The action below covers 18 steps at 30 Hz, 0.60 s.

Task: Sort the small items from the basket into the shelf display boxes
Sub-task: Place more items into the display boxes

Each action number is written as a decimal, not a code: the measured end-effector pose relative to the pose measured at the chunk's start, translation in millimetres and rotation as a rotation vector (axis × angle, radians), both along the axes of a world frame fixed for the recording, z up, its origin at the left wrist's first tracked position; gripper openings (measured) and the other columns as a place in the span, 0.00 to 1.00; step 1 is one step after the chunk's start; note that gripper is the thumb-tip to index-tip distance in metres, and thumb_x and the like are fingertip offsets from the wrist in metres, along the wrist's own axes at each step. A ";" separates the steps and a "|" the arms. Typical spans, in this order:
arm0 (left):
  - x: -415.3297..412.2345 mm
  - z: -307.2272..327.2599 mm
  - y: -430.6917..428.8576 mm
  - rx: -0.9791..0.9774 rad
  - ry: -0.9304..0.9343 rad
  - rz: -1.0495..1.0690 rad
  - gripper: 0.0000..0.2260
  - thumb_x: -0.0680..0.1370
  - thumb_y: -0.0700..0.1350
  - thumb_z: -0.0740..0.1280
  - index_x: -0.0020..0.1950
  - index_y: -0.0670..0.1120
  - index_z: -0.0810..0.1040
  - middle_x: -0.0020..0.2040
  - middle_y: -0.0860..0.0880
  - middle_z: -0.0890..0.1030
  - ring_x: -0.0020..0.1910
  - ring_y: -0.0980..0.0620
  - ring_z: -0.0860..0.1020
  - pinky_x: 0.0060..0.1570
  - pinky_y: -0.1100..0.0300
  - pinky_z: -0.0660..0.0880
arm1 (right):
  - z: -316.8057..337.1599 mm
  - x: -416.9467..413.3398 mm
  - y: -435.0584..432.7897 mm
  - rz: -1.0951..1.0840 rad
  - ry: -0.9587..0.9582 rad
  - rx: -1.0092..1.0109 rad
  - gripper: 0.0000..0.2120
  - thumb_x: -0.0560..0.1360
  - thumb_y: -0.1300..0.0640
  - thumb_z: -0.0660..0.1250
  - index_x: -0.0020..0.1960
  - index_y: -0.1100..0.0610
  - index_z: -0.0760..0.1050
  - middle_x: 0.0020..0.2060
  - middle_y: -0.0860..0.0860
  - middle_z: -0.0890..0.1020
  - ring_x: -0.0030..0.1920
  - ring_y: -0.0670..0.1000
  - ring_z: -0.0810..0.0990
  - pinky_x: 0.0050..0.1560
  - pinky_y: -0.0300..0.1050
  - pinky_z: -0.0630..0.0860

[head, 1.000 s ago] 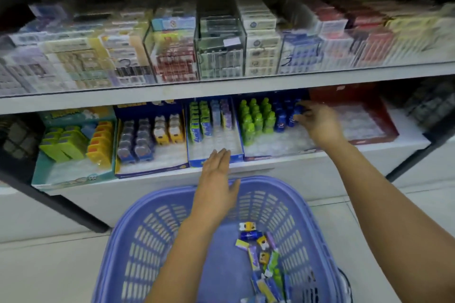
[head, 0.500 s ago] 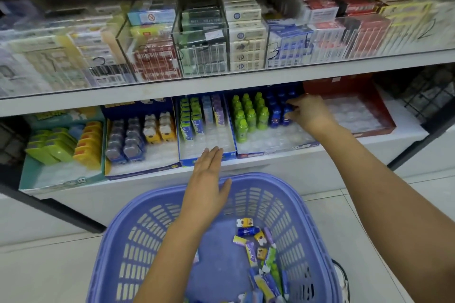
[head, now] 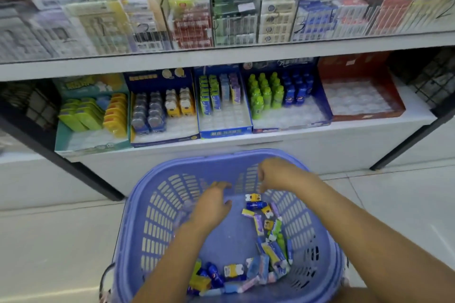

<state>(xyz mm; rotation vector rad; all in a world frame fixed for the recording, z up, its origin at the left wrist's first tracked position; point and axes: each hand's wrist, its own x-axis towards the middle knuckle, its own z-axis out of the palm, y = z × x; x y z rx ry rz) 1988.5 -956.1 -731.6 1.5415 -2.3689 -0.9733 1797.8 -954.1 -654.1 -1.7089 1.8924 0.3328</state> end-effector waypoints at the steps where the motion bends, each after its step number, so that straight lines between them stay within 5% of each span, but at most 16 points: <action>1: 8.9 -17.2 4.3 0.078 -0.083 -0.020 0.22 0.76 0.40 0.66 0.70 0.44 0.69 0.68 0.45 0.72 0.66 0.48 0.71 0.63 0.63 0.63 | -29.4 9.1 9.8 0.015 -0.002 0.108 0.18 0.70 0.53 0.73 0.57 0.60 0.76 0.53 0.55 0.80 0.52 0.54 0.78 0.45 0.40 0.74; 4: 39.2 -59.2 11.9 0.247 -0.279 -0.031 0.28 0.75 0.42 0.66 0.73 0.42 0.61 0.70 0.43 0.69 0.67 0.47 0.70 0.61 0.61 0.64 | -102.0 16.6 32.6 -0.035 -0.018 0.194 0.38 0.67 0.54 0.76 0.72 0.57 0.63 0.67 0.57 0.71 0.65 0.56 0.72 0.60 0.45 0.72; 7: 57.2 -84.9 11.6 0.318 -0.393 -0.015 0.32 0.75 0.43 0.68 0.74 0.40 0.56 0.69 0.41 0.69 0.65 0.44 0.72 0.59 0.56 0.69 | -147.0 15.9 41.7 -0.089 -0.041 0.071 0.44 0.67 0.50 0.74 0.75 0.56 0.54 0.70 0.58 0.65 0.69 0.58 0.66 0.66 0.47 0.65; 12: 47.7 -102.1 -5.5 0.173 -0.281 0.022 0.27 0.78 0.40 0.62 0.76 0.45 0.57 0.69 0.43 0.69 0.65 0.46 0.71 0.62 0.56 0.67 | -193.4 27.3 29.9 -0.121 0.045 -0.012 0.37 0.72 0.42 0.67 0.73 0.57 0.56 0.69 0.58 0.65 0.67 0.59 0.65 0.66 0.50 0.63; 18: 23.8 -122.3 -32.5 -0.031 -0.359 -0.098 0.24 0.78 0.36 0.57 0.74 0.44 0.59 0.73 0.46 0.63 0.71 0.48 0.63 0.68 0.60 0.59 | -221.6 51.2 24.1 0.105 0.104 0.009 0.24 0.78 0.56 0.58 0.72 0.60 0.58 0.71 0.58 0.64 0.70 0.58 0.62 0.68 0.54 0.61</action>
